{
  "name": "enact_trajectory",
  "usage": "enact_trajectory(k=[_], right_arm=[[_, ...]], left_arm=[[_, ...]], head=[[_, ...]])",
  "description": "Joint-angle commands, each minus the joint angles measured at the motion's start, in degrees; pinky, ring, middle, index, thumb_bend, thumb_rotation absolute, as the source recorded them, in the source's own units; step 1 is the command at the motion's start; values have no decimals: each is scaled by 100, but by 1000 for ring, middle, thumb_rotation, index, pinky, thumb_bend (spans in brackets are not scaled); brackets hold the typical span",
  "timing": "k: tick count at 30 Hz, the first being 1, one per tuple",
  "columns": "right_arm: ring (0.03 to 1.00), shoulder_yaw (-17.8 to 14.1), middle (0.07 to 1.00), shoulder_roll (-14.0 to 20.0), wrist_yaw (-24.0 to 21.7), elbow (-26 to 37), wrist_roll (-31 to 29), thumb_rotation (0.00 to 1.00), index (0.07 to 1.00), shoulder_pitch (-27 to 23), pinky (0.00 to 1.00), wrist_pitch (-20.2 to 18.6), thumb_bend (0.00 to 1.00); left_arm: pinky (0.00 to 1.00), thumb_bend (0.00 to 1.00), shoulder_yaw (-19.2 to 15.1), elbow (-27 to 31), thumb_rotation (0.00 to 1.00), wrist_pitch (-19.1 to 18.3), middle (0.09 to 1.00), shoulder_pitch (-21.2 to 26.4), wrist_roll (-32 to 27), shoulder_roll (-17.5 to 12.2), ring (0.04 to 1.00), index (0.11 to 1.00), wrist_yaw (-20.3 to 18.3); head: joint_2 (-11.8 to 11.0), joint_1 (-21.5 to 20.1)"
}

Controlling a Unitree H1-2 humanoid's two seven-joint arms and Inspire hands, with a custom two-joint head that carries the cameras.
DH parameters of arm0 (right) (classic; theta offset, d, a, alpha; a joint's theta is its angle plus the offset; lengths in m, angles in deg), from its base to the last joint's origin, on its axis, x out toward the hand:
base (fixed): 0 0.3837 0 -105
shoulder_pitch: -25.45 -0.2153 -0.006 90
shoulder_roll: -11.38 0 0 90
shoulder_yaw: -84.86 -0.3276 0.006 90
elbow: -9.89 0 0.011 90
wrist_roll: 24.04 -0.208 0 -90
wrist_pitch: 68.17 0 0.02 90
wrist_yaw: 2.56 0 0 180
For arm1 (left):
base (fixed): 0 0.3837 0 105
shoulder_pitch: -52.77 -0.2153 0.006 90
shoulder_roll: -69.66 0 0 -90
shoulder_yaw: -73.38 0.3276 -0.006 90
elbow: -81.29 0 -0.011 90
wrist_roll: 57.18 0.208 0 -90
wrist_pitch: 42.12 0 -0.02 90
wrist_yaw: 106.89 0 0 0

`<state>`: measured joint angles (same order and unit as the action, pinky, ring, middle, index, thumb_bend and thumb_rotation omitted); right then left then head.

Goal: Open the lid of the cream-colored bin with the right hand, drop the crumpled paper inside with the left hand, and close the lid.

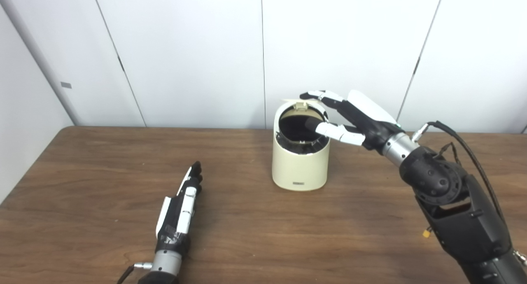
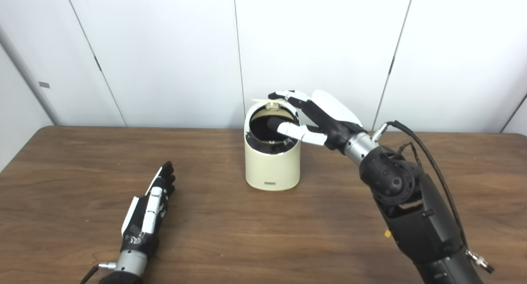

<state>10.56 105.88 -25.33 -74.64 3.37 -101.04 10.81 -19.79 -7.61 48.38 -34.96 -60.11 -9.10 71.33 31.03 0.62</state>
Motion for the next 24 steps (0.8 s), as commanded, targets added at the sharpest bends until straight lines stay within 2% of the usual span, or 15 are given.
enact_trajectory(k=[1, 9, 16, 24], right_arm=[[974, 30, 898, 122, -99, 233, 45, 999, 856, -193, 919, 45, 570], [999, 154, 902, 211, -435, 380, 71, 985, 848, -155, 916, -31, 569], [1000, 329, 890, 404, -826, 521, 279, 1000, 845, -207, 929, -150, 617], [1000, 515, 890, 525, -895, 539, 527, 1000, 842, -168, 971, 79, 622]], left_arm=[[1000, 519, 104, 33, 940, -274, 1000, -80, 37, 82, 1000, 1000, -5], [1000, 565, 175, 14, 941, -266, 1000, -56, 175, 71, 1000, 1000, 52], [1000, 533, 197, -3, 958, -197, 1000, -28, 215, 105, 1000, 1000, 113], [1000, 534, 196, 81, 982, -273, 1000, -48, 272, 120, 1000, 1000, 136]], head=[[24, 26], [82, 78], [151, 164], [214, 156]])
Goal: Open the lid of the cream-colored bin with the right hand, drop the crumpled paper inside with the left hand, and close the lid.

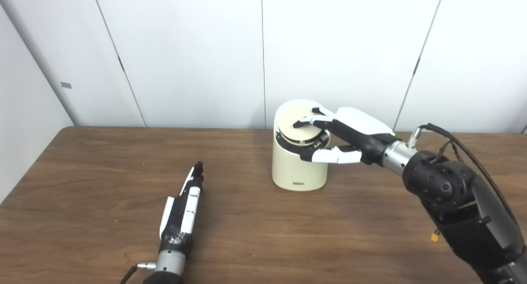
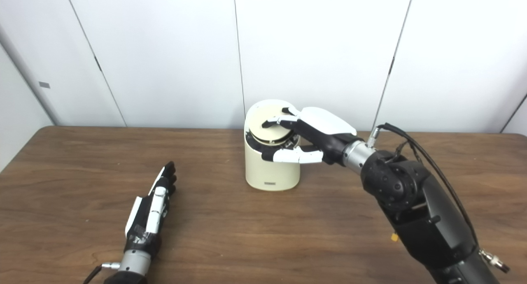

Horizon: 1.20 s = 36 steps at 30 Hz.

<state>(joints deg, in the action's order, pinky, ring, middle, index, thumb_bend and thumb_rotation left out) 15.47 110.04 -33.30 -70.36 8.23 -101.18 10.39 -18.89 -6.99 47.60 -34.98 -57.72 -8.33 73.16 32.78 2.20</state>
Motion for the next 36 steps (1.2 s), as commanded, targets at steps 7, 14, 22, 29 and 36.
enact_trajectory(k=[7, 14, 22, 29, 36], right_arm=[[1000, 174, 894, 158, -103, 101, 328, 1000, 842, -101, 997, 220, 613], [1000, 272, 902, 228, -243, 32, 520, 1000, 851, -50, 1000, 209, 634], [1000, 398, 903, 240, -507, -102, 707, 1000, 882, -42, 1000, -58, 663], [1000, 545, 866, 308, -770, -190, 813, 1000, 850, -79, 1000, -147, 655], [1000, 452, 901, 274, -656, -106, 759, 1000, 912, -23, 1000, -127, 648]], left_arm=[[1000, 532, 87, 82, 978, -251, 1000, -62, 30, 53, 1000, 1000, -32], [1000, 511, 49, 120, 955, -260, 1000, -62, -114, 76, 1000, 1000, -71], [1000, 501, 57, 136, 992, -256, 1000, -53, -99, 96, 1000, 1000, -54], [1000, 486, 21, 157, 1000, -258, 1000, -61, -290, 106, 1000, 1000, -98], [1000, 483, 35, 229, 1000, -293, 1000, -90, -297, 100, 1000, 1000, -85]], head=[[66, -7], [83, -38], [106, -24], [117, -28], [150, -15]])
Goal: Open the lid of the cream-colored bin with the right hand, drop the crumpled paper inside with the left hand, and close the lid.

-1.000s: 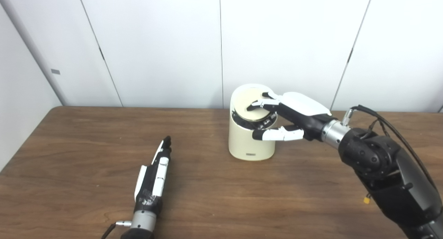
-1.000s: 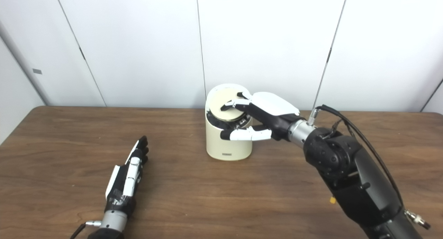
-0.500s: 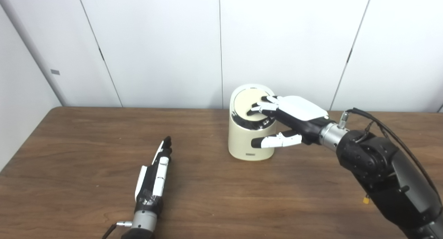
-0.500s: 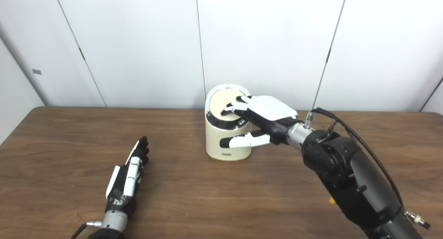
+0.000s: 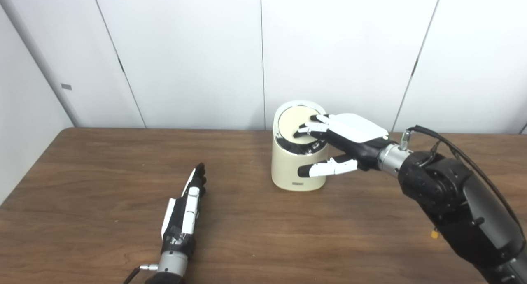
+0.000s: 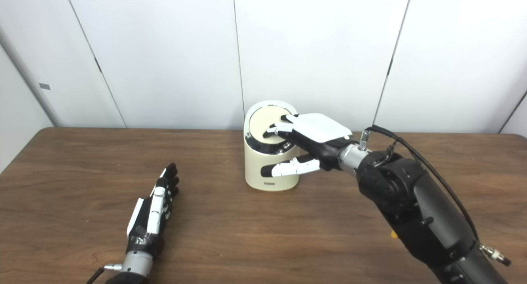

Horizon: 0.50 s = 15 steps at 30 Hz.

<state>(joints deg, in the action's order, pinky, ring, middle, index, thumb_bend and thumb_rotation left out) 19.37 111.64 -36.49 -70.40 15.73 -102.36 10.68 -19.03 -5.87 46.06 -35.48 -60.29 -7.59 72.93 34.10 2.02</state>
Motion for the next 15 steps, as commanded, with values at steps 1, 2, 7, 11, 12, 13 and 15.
enact_trajectory(k=[1, 2, 7, 11, 12, 13, 15], right_arm=[[1000, 13, 921, 93, -299, -65, -21, 1000, 927, 100, 1000, -169, 649], [1000, -70, 936, 61, -242, -5, -79, 1000, 937, 107, 1000, -195, 649], [1000, -514, 983, -85, 82, 163, -366, 1000, 958, 90, 975, -199, 632], [1000, -828, 990, -116, 342, 130, -518, 1000, 975, 28, 943, -53, 609], [1000, -895, 994, -113, 382, 143, -518, 1000, 979, 18, 950, -56, 601], [1000, -949, 996, -116, 410, 155, -507, 1000, 981, 14, 956, -72, 598], [1000, -1069, 993, -138, 492, 152, -542, 1000, 982, 16, 976, -70, 594]], left_arm=[[1000, 485, 52, 128, 1000, -151, 1000, -44, -29, 23, 1000, 1000, -59], [1000, 484, 55, 123, 1000, -147, 1000, -43, -23, 17, 1000, 1000, -63], [1000, 470, 67, 70, 1000, -155, 1000, -37, 16, -7, 1000, 1000, -68], [1000, 484, 63, 40, 962, -170, 1000, -22, 4, -14, 1000, 1000, -76], [1000, 488, 61, 28, 945, -157, 1000, -19, -6, -14, 1000, 1000, -82], [1000, 488, 59, 8, 939, -139, 1000, -14, -14, -17, 1000, 1000, -89], [1000, 493, 60, -1, 932, -155, 1000, -10, 3, -16, 1000, 1000, -76]], head=[[18, 3], [18, 0], [21, -8], [9, -3], [9, -3], [-1, -17], [-2, -27]])
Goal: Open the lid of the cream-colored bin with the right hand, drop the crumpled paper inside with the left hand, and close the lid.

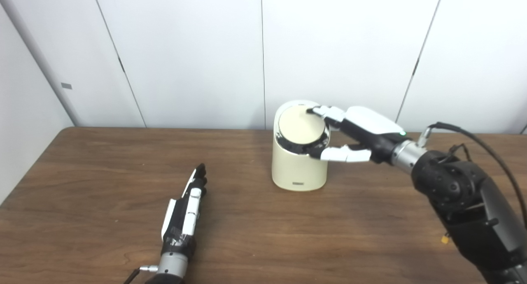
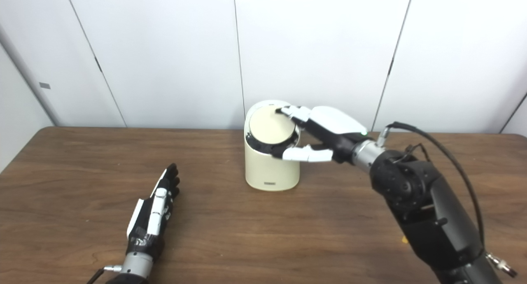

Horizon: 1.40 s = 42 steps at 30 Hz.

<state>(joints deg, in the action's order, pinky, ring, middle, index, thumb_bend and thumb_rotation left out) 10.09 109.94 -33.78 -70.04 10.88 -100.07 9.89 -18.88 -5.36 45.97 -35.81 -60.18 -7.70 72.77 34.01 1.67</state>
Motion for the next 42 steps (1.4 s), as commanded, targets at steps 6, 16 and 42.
enact_trajectory(k=[6, 16, 42], right_arm=[[1000, -413, 991, 8, 450, 56, -163, 1000, 980, -80, 1000, -37, 614], [1000, -717, 1000, 202, 634, 116, -350, 1000, 987, 518, 937, 39, 564], [983, -1421, 979, -932, 2043, 23, -1505, 1000, 985, 2291, 972, -16, 629]], left_arm=[[1000, 485, 25, -106, 926, -80, 1000, 38, -33, 4, 1000, 1000, -57], [1000, 491, -41, -47, 943, -144, 1000, 17, -52, -48, 1000, 1000, -50], [1000, 468, -488, 309, 994, -162, 1000, -132, -638, -287, 1000, 1000, -287]], head=[[-15, 3], [10, -105], [327, -377]])
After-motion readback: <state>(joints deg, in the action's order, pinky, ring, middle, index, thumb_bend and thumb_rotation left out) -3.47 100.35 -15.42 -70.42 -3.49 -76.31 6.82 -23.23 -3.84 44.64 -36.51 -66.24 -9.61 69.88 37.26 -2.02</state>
